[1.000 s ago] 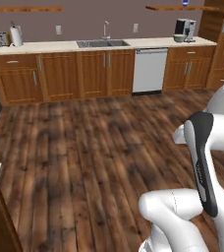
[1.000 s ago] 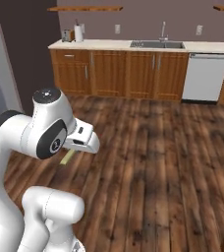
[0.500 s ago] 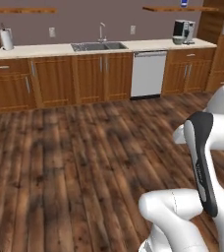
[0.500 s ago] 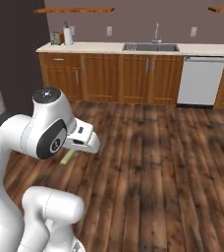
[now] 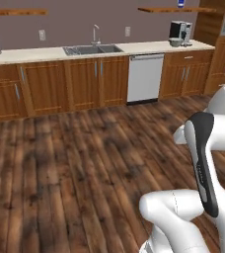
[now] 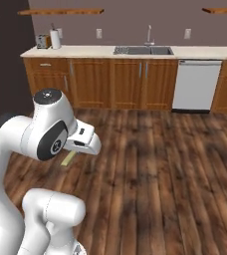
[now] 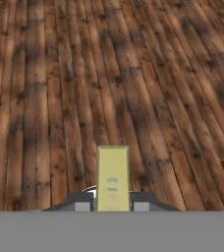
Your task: Pick the egg and butter from the fridge and place them by the bowl for mixing.
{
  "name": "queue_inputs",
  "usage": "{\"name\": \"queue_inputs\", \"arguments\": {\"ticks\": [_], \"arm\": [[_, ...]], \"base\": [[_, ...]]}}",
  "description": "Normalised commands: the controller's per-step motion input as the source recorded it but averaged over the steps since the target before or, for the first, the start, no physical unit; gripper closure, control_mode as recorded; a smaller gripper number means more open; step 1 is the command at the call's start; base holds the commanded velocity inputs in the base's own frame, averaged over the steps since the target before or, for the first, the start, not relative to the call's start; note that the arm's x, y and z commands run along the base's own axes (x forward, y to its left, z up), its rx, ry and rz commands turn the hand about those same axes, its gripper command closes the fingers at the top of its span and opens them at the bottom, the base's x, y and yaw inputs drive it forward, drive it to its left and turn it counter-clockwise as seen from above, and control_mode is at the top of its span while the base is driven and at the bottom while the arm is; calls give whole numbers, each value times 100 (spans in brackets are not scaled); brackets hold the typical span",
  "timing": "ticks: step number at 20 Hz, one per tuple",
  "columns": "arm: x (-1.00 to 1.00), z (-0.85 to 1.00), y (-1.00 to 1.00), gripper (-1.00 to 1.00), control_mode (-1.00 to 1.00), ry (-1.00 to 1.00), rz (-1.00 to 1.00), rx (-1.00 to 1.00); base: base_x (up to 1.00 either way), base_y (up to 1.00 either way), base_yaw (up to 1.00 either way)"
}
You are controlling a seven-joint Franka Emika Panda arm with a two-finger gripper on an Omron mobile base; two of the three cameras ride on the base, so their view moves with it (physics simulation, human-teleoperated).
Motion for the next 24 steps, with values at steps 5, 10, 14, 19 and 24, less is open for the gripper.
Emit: {"name": "queue_inputs", "arguments": {"ticks": [5, 10, 14, 19, 24], "arm": [[0, 0, 0, 100, 100, 0, 0, 0], [0, 0, 0, 100, 100, 0, 0, 0], [0, 0, 0, 100, 100, 0, 0, 0], [0, 0, 0, 100, 100, 0, 0, 0], [0, 0, 0, 100, 100, 0, 0, 0]], "base": [[60, -9, -18], [60, -8, -19], [61, -8, -19], [62, -7, -22], [60, -7, -23]]}}
